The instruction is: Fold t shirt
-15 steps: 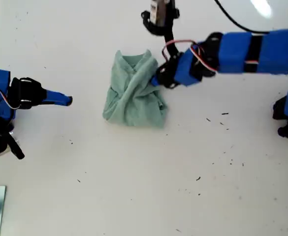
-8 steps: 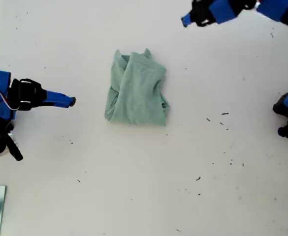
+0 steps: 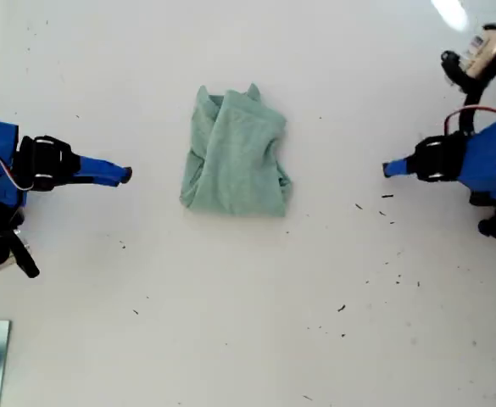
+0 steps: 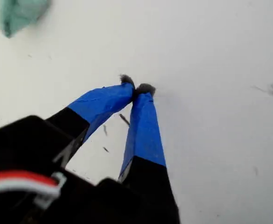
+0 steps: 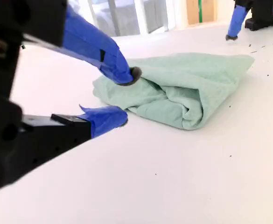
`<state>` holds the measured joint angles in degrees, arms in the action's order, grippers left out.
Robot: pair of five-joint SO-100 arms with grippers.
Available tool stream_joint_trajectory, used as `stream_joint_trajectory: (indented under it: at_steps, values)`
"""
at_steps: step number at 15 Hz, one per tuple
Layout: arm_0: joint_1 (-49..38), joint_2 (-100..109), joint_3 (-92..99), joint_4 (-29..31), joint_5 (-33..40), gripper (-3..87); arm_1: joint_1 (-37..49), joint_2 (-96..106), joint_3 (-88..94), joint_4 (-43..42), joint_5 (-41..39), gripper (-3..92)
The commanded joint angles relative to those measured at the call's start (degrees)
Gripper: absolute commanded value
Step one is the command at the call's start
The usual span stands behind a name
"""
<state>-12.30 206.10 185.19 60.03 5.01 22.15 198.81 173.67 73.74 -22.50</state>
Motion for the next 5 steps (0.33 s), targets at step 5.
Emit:
stream_joint_trajectory:
  at_steps: [5]
  values:
    - [0.53, 0.35, 0.53, -0.88, -0.53, 10.5, 1.85, 1.85, 4.57, 2.2, -9.76, 6.7]
